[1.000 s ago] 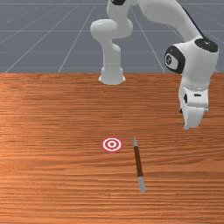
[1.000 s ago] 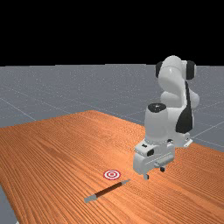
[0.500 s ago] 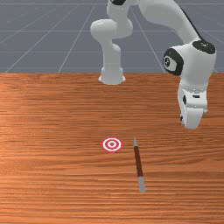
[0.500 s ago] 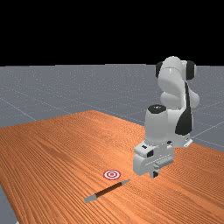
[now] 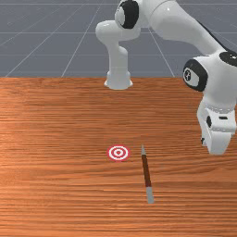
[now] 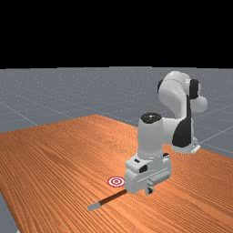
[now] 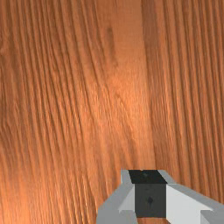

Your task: Pick up the pen and put it to the marker

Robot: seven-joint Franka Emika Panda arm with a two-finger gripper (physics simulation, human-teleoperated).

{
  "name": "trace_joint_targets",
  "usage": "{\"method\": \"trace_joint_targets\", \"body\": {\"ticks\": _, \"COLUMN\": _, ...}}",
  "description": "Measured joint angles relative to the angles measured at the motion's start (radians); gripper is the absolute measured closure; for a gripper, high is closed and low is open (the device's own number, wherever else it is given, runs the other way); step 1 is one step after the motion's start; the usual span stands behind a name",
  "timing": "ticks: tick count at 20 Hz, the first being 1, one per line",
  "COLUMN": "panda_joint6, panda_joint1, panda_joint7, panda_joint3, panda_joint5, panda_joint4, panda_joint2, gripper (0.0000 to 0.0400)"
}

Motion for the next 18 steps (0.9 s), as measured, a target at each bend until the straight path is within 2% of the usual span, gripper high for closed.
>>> {"method": "trace_joint_targets", "body": {"ticks": 3, "panda_joint6": 0.017, "panda_joint1": 0.003, "panda_joint7": 0.001, "panda_joint3": -0.006, "panda_joint5": -0.008, "panda_joint4": 0.037, "panda_joint2": 0.023, "gripper": 0.0400}}
{"method": "trace_joint_targets", "body": {"ticks": 6, "panda_joint6": -0.133, "panda_joint1": 0.002, "panda_joint7": -0.014, "panda_joint3": -0.007, "panda_joint5": -0.004, "panda_joint4": 0.296, "panda_joint2": 0.163, "gripper": 0.0400}}
{"method": "trace_joint_targets", "body": {"ticks": 10, "panda_joint6": -0.106, "panda_joint1": 0.002, "panda_joint7": -0.019, "panda_joint3": -0.007, "panda_joint5": -0.001, "panda_joint4": 0.385, "panda_joint2": 0.291, "gripper": 0.0400}}
{"method": "trace_joint_targets", "body": {"ticks": 13, "panda_joint6": -0.133, "panda_joint1": 0.006, "panda_joint7": -0.023, "panda_joint3": -0.007, "panda_joint5": 0.001, "panda_joint4": 0.508, "panda_joint2": 0.401, "gripper": 0.0400}}
{"method": "trace_joint_targets", "body": {"ticks": 18, "panda_joint6": 0.013, "panda_joint1": -0.083, "panda_joint7": -0.238, "panda_joint3": 0.010, "panda_joint5": -0.027, "panda_joint4": 0.185, "panda_joint2": 0.232, "gripper": 0.0400}}
